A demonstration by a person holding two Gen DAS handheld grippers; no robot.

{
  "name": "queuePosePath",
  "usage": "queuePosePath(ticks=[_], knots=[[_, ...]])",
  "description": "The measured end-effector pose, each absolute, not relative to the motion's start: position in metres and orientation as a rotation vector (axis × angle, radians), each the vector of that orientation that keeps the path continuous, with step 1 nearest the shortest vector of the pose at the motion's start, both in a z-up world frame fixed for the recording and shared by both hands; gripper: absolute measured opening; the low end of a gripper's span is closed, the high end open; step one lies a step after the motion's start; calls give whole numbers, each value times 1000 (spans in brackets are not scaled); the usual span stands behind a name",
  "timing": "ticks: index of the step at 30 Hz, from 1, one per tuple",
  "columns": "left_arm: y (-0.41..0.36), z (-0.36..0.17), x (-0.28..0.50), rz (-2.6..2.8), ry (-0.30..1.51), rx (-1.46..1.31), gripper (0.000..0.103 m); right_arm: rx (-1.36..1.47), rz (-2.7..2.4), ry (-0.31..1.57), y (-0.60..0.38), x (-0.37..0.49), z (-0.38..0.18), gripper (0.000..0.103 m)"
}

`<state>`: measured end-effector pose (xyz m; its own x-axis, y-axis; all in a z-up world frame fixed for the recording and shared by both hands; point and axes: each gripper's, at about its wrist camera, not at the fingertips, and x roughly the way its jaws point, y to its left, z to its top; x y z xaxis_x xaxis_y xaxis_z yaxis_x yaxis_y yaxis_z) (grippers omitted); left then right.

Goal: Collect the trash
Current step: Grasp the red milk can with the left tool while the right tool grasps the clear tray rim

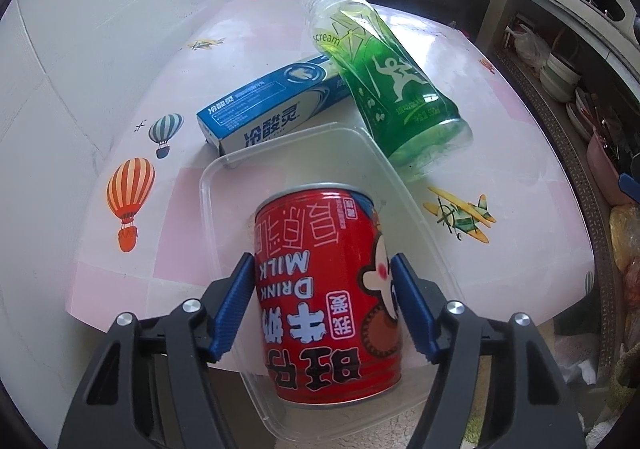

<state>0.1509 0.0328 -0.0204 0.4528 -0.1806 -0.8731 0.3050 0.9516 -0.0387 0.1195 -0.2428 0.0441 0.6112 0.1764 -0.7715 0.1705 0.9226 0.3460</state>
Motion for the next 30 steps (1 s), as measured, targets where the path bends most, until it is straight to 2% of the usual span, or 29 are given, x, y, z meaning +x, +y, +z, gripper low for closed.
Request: queuePosePath(ticks=[3,8,13,19,30], knots=[[41,-17,147,-321,1041,72,66,427,53,942,-232,124,40,95],[56,-8,142,-356,995,-37,66,487,161,991,-209,136,29,88],[76,12,137,-375,900,-126,66,564,250,1057,-189,150,13,75],[102,35,133,-368,773,-200,66,620,361,1133,-158,164,-5,63],[122,44,127,-335,711,-241,66,490,448,1204,-89,183,-23,36]])
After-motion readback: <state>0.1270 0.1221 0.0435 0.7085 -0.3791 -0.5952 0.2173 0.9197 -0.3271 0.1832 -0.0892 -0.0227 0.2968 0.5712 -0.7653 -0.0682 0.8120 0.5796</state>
